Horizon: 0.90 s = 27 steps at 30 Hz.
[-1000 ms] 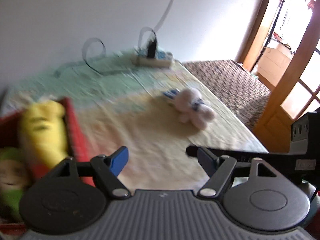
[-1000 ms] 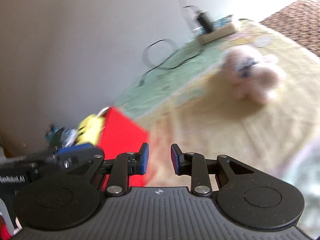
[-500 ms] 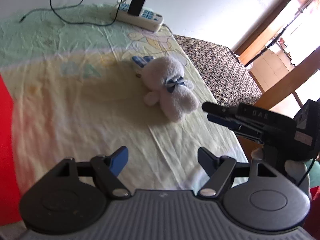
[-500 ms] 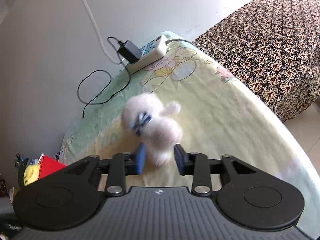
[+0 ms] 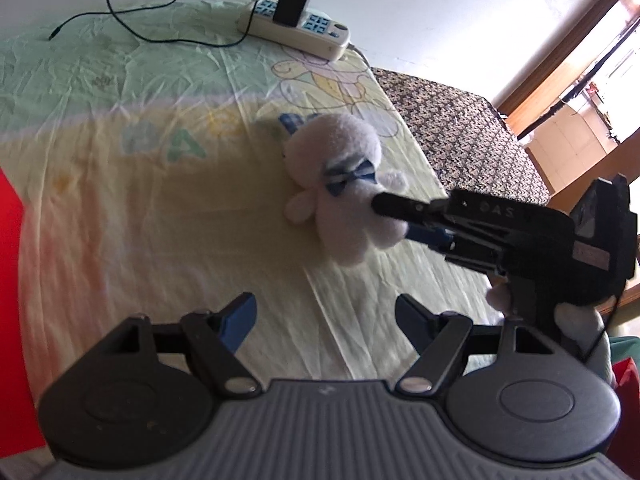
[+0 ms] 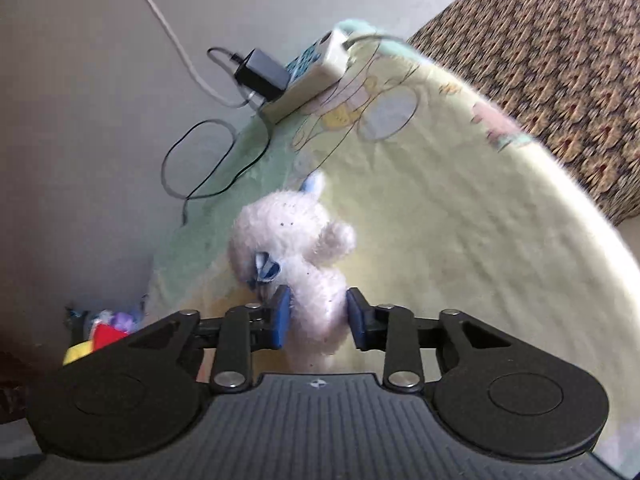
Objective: Organize objects
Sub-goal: 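Grasp the white bunny plush's head with the right tool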
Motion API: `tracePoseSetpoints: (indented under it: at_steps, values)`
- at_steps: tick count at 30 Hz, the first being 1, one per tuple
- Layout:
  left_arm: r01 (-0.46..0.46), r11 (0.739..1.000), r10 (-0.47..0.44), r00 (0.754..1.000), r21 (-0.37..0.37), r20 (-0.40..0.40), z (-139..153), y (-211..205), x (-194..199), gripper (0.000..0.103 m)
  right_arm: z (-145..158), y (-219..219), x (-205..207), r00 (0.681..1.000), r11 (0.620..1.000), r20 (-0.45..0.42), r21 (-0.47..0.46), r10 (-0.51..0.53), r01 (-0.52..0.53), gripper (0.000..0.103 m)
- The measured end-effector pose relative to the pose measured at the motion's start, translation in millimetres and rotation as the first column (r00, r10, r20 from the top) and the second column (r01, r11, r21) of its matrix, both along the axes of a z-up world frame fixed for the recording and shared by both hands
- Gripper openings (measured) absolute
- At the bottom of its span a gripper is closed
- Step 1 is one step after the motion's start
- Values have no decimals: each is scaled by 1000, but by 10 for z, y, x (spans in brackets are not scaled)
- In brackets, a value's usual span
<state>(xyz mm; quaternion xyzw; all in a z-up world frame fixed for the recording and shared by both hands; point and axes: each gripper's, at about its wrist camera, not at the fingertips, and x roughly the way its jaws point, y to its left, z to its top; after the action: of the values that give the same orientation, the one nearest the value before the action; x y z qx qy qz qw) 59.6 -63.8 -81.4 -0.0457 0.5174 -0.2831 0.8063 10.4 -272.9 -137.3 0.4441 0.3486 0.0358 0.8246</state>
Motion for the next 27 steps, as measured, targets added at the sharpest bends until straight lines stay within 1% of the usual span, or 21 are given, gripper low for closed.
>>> tracePoseSetpoints:
  at_steps: [1, 5, 10, 12, 13, 14, 15, 17, 19, 22, 24, 27]
  values:
    - [2, 1000, -2, 1000, 1, -2, 4, 7, 1, 78, 1, 25, -32, 1000, 1000, 3, 21, 15, -16, 28]
    - [17, 1000, -17, 1000, 2, -6, 13, 30, -24, 78, 6, 157, -204, 996, 995, 1, 52, 84, -84, 28]
    - [64, 998, -64, 998, 13, -16, -47, 72, -114, 78, -74, 302, -430, 989, 984, -42, 111, 142, -137, 28]
    - [69, 998, -68, 997, 16, -25, -96, 96, -127, 78, -102, 363, -476, 983, 977, -51, 128, 175, -168, 29]
    - [65, 998, -65, 997, 12, -35, -120, 114, -121, 78, -97, 386, -481, 981, 976, -51, 119, 189, -182, 31]
    - [62, 998, -62, 997, 9, -42, -138, 125, -110, 78, -75, 399, -476, 980, 978, -51, 90, 191, -186, 32]
    - [58, 998, -58, 997, 9, -45, -152, 131, -96, 78, -49, 398, -475, 982, 981, -48, 63, 185, -182, 33]
    - [54, 998, -53, 998, 19, -36, -166, 118, -65, 78, -8, 353, -444, 987, 987, -26, 35, 160, -159, 39]
    - [57, 998, -56, 998, 19, -28, -175, 81, -35, 78, 9, 302, -398, 991, 991, -3, 9, 130, -130, 55]
    - [67, 998, -67, 997, 12, -28, -192, 2, 21, 78, -28, 271, -243, 993, 993, -4, -23, 117, -117, 59]
    - [77, 997, -77, 997, 21, -26, -208, -61, 43, 77, -63, 287, -155, 991, 991, 0, -17, 133, -133, 59]
    - [93, 995, -92, 995, 29, -31, -245, -129, 63, 75, -111, 328, -82, 985, 985, -1, 27, 173, -173, 57]
